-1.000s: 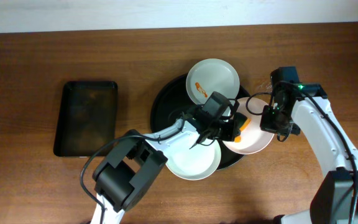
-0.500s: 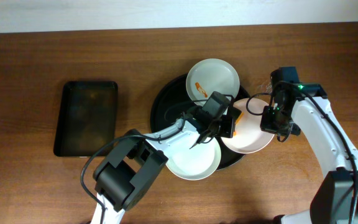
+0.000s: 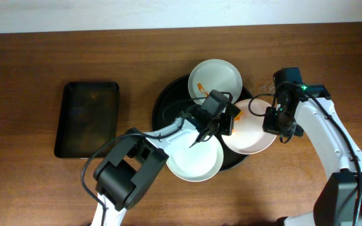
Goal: Clean dirty plates on tray and stack at the side
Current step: 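Scrub the tilted right plate with the sponge held in the left gripper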
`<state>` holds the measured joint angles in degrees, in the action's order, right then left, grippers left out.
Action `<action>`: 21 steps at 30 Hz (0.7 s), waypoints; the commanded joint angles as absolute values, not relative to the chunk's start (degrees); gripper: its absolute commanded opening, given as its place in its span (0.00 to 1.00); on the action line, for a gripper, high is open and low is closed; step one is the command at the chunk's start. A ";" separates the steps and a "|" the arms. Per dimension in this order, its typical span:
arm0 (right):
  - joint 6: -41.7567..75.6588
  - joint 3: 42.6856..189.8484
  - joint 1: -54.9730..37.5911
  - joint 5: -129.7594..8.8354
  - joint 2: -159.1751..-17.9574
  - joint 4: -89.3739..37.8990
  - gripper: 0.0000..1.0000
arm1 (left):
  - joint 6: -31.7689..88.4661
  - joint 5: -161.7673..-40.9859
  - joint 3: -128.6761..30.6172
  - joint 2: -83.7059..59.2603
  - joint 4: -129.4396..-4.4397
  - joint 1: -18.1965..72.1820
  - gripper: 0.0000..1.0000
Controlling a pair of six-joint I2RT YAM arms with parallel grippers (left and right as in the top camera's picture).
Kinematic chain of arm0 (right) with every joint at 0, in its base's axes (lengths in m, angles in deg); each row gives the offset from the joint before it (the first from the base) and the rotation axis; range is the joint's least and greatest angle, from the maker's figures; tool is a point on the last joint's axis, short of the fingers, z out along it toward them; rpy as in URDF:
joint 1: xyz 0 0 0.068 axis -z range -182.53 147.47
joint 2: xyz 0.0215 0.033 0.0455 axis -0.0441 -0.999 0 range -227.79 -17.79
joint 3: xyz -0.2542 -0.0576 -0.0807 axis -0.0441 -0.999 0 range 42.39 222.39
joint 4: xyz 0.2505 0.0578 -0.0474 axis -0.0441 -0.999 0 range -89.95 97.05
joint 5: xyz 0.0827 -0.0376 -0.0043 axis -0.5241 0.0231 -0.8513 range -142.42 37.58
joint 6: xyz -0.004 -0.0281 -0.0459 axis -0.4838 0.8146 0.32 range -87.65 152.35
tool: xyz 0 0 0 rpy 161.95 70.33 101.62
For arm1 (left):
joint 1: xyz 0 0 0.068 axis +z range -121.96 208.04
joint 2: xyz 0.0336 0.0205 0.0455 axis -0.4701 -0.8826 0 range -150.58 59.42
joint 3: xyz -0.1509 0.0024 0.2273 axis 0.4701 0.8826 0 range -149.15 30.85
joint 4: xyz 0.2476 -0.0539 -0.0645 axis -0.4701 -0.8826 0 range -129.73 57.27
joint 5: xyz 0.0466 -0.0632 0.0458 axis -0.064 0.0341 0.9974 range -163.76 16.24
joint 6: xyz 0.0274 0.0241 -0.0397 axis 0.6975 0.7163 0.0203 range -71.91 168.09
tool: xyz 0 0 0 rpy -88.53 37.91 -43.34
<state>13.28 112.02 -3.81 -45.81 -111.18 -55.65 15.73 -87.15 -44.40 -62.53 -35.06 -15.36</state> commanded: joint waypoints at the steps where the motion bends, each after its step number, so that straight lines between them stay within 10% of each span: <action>1: 13.45 111.91 -4.13 -46.03 -110.30 -55.78 0.04 | 16.91 -85.95 -46.34 -63.68 -35.11 -14.81 0.00; 21: 13.43 111.91 -4.13 -45.70 -110.30 -55.78 0.04 | 19.94 -88.46 -57.38 -63.58 -49.40 -18.55 0.00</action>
